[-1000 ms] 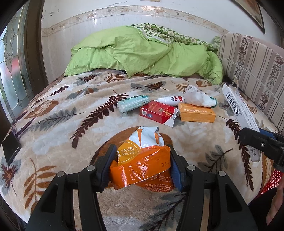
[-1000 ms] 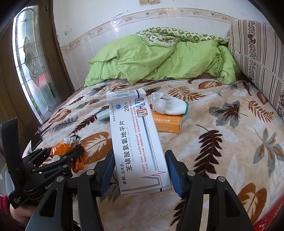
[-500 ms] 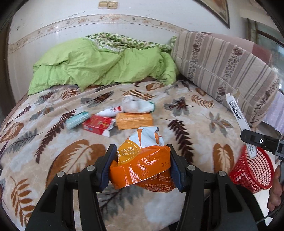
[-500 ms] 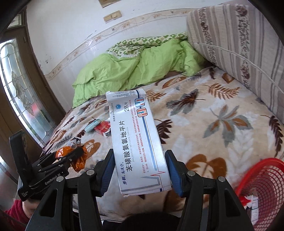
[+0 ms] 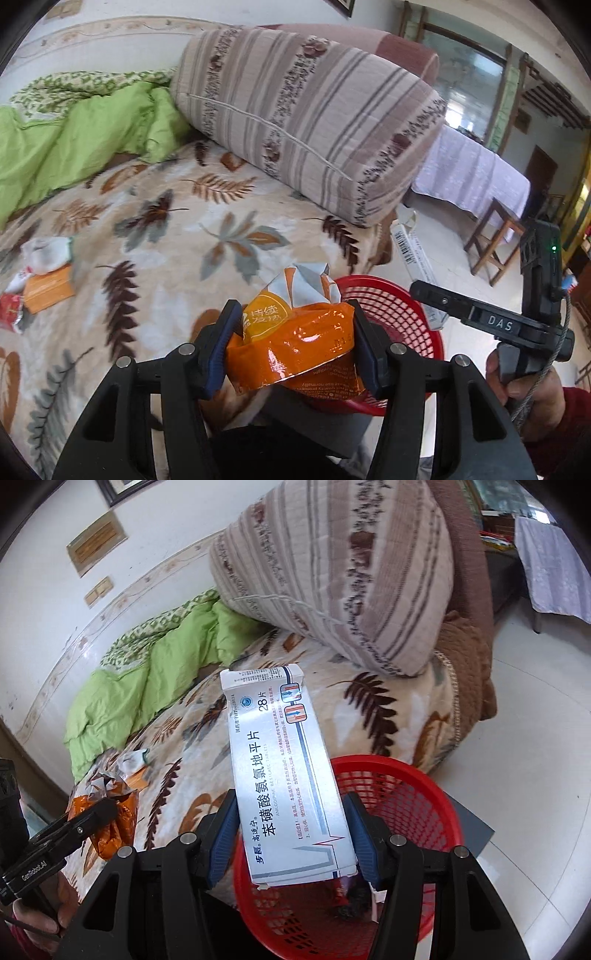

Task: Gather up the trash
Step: 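Carry both items over the red basket and open both tools to drop them, then move both open tools back over the remaining trash on the bed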

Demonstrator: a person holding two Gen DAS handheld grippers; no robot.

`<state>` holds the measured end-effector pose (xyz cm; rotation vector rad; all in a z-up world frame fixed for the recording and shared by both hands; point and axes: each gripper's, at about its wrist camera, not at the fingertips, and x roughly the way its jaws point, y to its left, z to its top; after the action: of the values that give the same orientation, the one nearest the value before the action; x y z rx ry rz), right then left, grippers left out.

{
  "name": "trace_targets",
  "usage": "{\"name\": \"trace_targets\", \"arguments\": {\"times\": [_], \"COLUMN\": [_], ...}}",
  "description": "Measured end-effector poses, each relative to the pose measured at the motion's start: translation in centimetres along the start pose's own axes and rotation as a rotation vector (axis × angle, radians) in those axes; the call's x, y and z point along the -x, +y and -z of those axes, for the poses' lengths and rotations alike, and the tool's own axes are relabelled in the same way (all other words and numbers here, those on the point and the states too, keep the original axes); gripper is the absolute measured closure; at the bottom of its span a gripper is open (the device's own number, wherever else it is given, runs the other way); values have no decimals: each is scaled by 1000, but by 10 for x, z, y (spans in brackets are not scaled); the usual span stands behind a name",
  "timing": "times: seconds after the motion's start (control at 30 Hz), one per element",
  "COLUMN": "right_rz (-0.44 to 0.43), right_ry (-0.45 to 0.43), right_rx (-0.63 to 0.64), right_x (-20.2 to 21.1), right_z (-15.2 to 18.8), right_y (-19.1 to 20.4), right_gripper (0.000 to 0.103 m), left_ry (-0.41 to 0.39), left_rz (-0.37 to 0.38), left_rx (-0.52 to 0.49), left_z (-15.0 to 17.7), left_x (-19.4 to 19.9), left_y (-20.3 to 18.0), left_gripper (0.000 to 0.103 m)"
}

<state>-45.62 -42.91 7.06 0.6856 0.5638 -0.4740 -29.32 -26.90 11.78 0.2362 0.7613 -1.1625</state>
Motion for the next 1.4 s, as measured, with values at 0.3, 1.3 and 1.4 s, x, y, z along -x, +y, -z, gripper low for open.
{"name": "trace_targets", "arguments": {"times": [0.3, 1.3, 1.4], "right_rz": [61, -314, -325], "right_ry": [-23, 191, 184], "right_rx": [-105, 468, 559], "right_x": [14, -137, -163], "right_z": [5, 2, 1], "right_y": [-48, 256, 301], "right_gripper": [31, 28, 26], "left_ry": [98, -99, -132], "left_rz": [148, -603, -633], "left_rx": [-13, 468, 579], "left_z": [-6, 86, 93], "left_x": [-47, 106, 122], "left_y": [-32, 315, 354], "left_gripper": [30, 29, 29]}}
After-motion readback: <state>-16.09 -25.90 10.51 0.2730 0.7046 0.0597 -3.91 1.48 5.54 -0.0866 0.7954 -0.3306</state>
